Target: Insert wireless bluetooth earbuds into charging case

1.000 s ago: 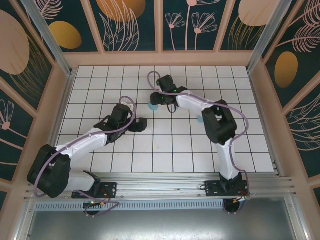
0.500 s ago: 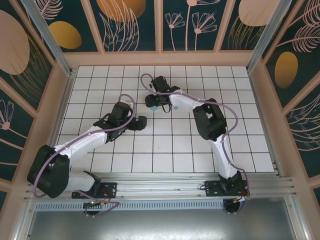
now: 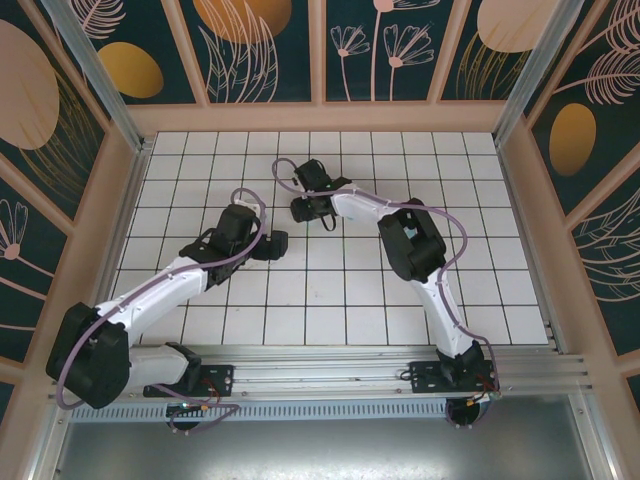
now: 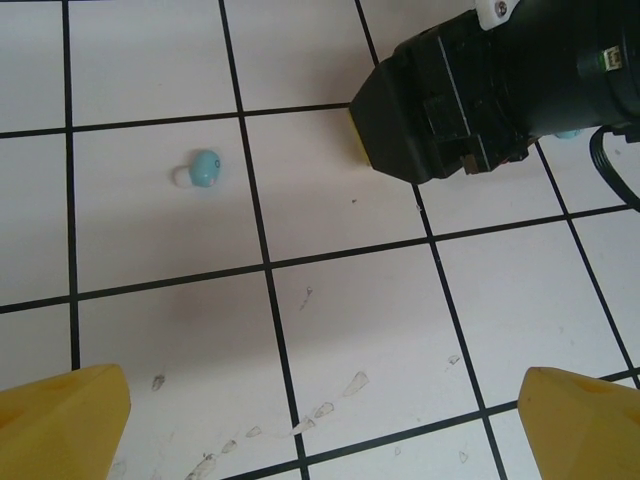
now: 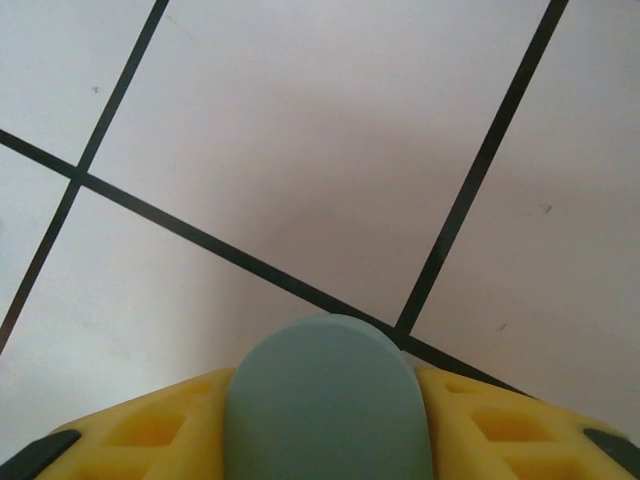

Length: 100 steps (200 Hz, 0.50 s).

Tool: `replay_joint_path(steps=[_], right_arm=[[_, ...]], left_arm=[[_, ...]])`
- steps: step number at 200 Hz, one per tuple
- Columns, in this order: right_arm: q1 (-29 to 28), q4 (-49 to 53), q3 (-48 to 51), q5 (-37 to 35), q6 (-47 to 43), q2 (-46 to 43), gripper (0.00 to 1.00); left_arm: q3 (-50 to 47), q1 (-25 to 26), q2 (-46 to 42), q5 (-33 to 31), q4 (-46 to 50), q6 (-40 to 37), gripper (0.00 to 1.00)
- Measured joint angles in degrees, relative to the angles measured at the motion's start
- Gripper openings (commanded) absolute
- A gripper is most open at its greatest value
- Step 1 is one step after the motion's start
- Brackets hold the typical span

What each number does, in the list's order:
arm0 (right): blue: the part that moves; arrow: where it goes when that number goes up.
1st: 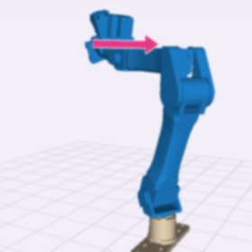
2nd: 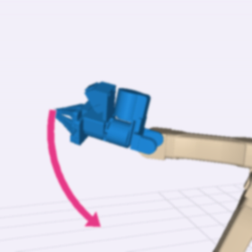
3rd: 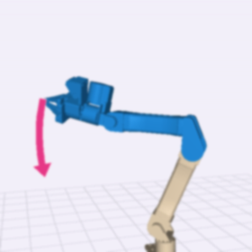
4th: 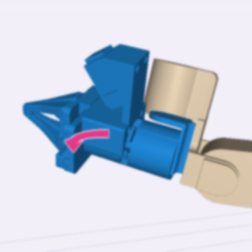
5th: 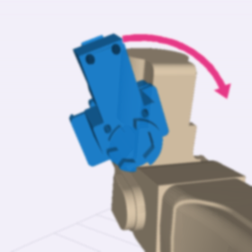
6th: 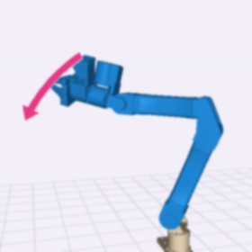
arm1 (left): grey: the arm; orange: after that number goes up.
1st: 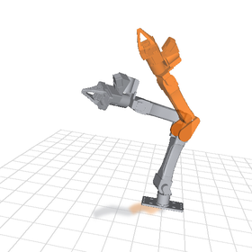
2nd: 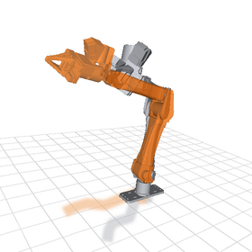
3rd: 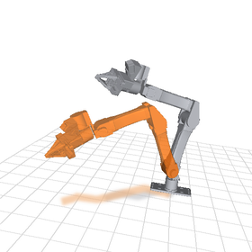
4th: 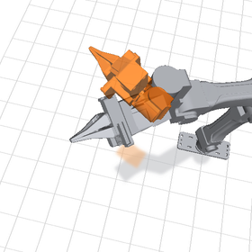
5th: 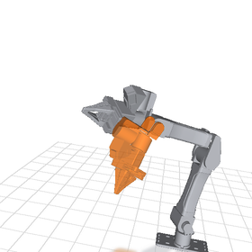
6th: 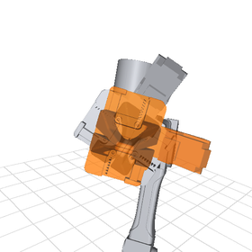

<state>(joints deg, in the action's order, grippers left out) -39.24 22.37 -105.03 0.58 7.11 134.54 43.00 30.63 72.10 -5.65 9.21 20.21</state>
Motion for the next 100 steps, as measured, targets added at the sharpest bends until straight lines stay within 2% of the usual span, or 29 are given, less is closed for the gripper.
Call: replay_joint_path(steps=[24,49,66,100], right_arm=[[-0.68,-0.11,0.72,-1.29,-0.9,-0.13,0.57],[-1.55,-1.01,1.88,-2.43,-2.36,-0.68,0.58],[-1.7,-1.36,2.43,-2.71,-2.84,-0.96,0.54],[-1.68,-1.33,2.86,-3.41,-3.72,-1.22,0.39]], left_arm=[[-0.81,0.0,-1.95,-0.59,0.02,0.0,0.99],[-1.11,0.0,-2.84,-0.83,0.0,0.0,0.98],[-1.25,0.0,-2.84,-0.59,0.02,-0.02,0.97],[-1.55,0.0,-2.84,0.17,0.0,-0.02,0.95]])
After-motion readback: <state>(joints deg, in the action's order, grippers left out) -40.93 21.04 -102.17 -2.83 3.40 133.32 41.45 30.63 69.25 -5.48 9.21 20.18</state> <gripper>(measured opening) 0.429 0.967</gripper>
